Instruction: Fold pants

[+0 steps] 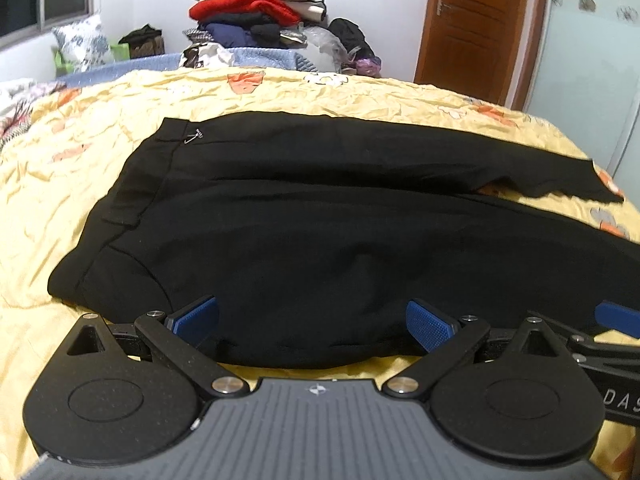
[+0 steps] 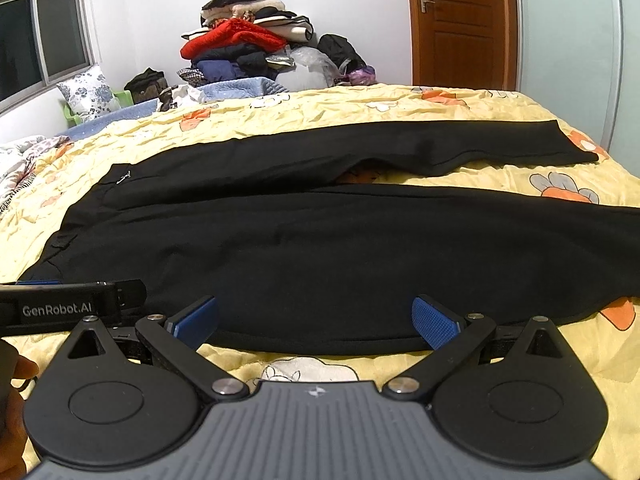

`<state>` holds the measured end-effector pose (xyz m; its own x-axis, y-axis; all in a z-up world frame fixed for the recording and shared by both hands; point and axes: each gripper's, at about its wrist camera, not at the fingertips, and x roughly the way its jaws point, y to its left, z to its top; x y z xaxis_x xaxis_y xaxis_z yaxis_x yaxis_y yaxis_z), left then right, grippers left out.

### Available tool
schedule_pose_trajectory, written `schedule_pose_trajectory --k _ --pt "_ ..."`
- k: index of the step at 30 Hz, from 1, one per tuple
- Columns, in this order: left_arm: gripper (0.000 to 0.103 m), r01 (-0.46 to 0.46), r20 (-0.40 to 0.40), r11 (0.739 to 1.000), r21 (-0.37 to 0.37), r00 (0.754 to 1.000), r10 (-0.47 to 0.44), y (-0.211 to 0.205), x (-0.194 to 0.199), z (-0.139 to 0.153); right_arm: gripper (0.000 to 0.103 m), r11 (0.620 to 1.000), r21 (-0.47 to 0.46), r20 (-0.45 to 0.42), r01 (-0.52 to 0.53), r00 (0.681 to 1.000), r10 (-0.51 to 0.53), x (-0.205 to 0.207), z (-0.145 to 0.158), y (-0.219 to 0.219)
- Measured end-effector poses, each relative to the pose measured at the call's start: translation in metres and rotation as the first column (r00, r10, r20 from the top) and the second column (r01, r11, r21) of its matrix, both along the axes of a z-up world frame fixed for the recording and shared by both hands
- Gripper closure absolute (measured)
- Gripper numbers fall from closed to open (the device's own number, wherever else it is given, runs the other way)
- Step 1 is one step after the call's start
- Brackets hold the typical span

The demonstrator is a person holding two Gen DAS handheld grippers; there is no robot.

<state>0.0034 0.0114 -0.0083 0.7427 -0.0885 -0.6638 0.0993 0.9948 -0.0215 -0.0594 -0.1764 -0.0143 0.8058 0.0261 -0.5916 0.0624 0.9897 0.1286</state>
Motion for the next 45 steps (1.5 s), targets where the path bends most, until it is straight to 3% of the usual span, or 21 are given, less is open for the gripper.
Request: schedule_pose_trajectory --k 19,45 --pt "0.001 -0.024 -0.019 0.998 0.057 1.000 0.025 -0.003 0.002 -0.005 0.000 1.000 0.002 0.006 -0.003 1.000 0.003 -0.004 0.001 -0.001" --pt "0.001 -0.016 -0.035 0.997 0.070 0.999 0.019 -0.002 0.008 -0.011 0.000 0.999 -0.020 0.008 -0.028 1.000 0.028 -0.004 0.003 0.005"
